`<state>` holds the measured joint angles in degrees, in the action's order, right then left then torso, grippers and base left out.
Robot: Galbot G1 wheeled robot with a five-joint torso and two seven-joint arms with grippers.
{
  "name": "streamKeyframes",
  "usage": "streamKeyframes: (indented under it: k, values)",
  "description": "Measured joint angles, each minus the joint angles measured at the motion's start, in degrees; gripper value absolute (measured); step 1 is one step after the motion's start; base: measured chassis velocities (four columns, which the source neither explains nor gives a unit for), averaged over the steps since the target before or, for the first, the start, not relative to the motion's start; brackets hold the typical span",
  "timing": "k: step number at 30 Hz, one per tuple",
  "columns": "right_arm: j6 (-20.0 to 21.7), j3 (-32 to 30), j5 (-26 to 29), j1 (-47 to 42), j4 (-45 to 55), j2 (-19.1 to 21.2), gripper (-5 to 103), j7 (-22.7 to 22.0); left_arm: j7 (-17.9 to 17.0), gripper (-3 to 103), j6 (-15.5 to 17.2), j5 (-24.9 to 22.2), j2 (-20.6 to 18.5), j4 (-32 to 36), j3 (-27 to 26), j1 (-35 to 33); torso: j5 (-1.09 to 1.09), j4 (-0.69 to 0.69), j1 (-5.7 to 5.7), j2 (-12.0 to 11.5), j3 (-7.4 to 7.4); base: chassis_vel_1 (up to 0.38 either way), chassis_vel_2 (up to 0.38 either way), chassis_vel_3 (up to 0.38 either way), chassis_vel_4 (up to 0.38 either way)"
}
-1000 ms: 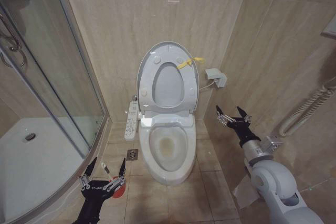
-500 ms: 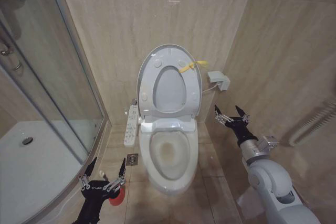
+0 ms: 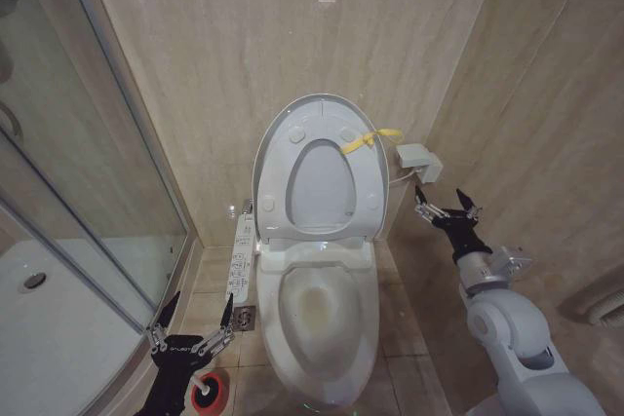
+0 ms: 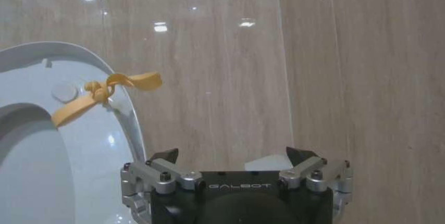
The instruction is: Open the toilet lid, clean the toilet bowl with a toilet brush, close the toilet lid, and flush.
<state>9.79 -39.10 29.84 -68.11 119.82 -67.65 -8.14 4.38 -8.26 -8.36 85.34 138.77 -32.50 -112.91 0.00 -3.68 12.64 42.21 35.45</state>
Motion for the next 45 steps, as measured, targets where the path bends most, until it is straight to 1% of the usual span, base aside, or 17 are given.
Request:
streamKeyframes:
  k: [3,6,13,18,22,29,31,33,34,35,39,41,44,45]
  values:
    - [0.5,0.6,0.0,2.1,-1.3,0.4,100,0.0,0.0,100,0.0,0.0,0.0,0.0,0.0,0.0,0.0,0.01,-0.02,0.0,-0.01,0.0,0.0,0.0,0.0]
    - [0.6,2.2,0.0,6.5,-4.4,1.1,100,0.2,0.0,100,0.0,0.0,0.0,0.0,0.0,0.0,0.0,0.02,-0.02,0.0,-0.01,0.0,0.0,0.0,0.0]
    - [0.5,6.0,-1.4,12.5,-9.4,0.8,100,-0.3,0.0,100,0.0,0.0,0.0,0.0,0.0,0.0,0.0,0.02,0.0,0.0,0.0,0.0,0.0,0.0,0.0]
    - [-0.8,8.3,-4.8,18.1,-15.3,0.3,100,-0.8,0.0,100,0.0,0.0,0.0,0.0,0.0,0.0,0.0,0.02,0.0,0.0,0.0,0.0,0.0,0.0,0.0]
    - [-1.0,8.7,-6.1,20.6,-17.9,0.1,100,-1.5,0.0,100,0.0,0.0,0.0,0.0,0.0,0.0,0.0,0.0,0.0,0.0,0.0,0.0,0.0,0.0,0.0]
    - [-1.4,10.6,-9.3,25.6,-22.1,-0.3,100,-2.6,0.0,100,0.0,0.0,0.0,0.0,0.0,0.0,-0.01,0.02,0.0,0.0,0.0,0.0,0.0,0.0,0.0]
    - [-1.9,11.6,-11.7,27.5,-24.1,-0.7,100,-3.4,0.0,100,0.0,0.0,0.0,0.0,0.0,0.0,-0.01,0.02,0.0,0.0,0.0,0.0,0.0,0.0,0.0]
    - [-2.4,12.7,-13.6,28.9,-25.7,-1.3,100,-5.1,0.0,100,0.0,0.0,0.0,0.0,0.0,0.0,-0.01,0.02,0.0,0.0,0.0,0.0,0.0,0.0,0.0]
    - [-2.4,12.7,-13.6,28.9,-25.7,-1.3,100,-5.1,0.0,100,0.0,0.0,0.0,0.0,0.0,0.0,-0.01,0.02,0.0,0.0,0.0,0.0,0.0,0.0,0.0]
    - [-2.6,13.4,-14.4,29.3,-26.3,-1.6,100,-6.6,0.0,100,0.0,0.0,0.0,0.0,0.0,0.0,-0.01,0.02,0.01,0.0,0.0,0.0,0.0,0.0,0.0]
    - [-2.6,14.3,-16.3,29.9,-27.3,-2.0,100,-8.3,0.0,100,0.0,0.0,0.0,0.0,0.0,0.0,-0.01,0.0,0.0,0.0,0.0,0.0,0.0,0.0,0.0]
    - [-2.7,15.0,-18.0,31.2,-28.6,-2.6,100,-10.1,0.0,100,0.0,0.0,0.0,0.0,0.0,0.0,-0.01,0.0,0.0,0.0,0.0,0.0,0.0,0.0,0.0]
    - [-2.7,15.6,-19.2,32.1,-29.5,-3.0,100,-11.2,0.0,100,0.0,0.0,0.0,0.0,0.0,0.0,-0.01,0.01,0.0,0.0,0.0,0.0,0.0,0.0,0.0]
    - [-2.7,16.4,-20.6,33.2,-30.7,-3.4,100,-12.4,0.0,100,0.0,0.0,0.0,0.0,0.0,0.0,-0.01,0.02,0.01,0.0,0.0,0.0,0.0,0.0,0.0]
